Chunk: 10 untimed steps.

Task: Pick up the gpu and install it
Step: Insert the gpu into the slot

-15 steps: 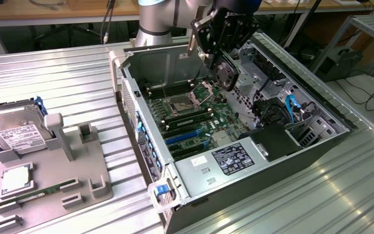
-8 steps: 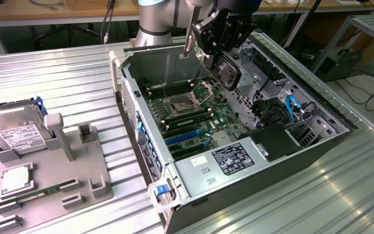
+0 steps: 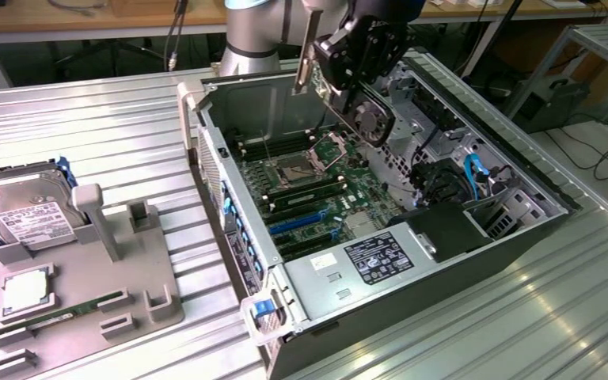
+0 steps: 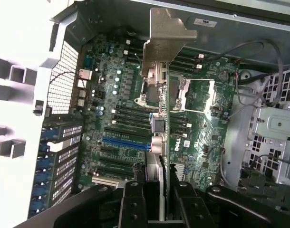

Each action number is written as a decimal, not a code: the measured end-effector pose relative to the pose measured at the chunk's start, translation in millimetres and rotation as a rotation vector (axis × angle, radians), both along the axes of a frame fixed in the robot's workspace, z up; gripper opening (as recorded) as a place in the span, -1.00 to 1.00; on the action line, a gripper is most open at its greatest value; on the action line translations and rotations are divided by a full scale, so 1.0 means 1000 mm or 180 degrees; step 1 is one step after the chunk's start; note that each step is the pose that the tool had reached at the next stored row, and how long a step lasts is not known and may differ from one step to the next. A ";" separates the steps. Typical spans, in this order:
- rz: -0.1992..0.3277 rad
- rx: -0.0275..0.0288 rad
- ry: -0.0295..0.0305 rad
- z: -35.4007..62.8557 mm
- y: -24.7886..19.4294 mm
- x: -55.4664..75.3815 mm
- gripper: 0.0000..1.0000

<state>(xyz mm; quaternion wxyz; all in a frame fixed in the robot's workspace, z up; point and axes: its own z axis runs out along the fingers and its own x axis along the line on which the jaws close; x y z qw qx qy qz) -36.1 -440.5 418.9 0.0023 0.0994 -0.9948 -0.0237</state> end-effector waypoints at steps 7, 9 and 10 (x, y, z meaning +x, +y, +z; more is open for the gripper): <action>0.0166 0.0000 0.0000 0.0000 0.0000 0.000 -0.44; 0.0215 0.0000 0.0000 0.0000 0.0000 0.000 -0.44; 0.0238 0.0000 0.0000 0.0000 0.0000 0.000 -0.44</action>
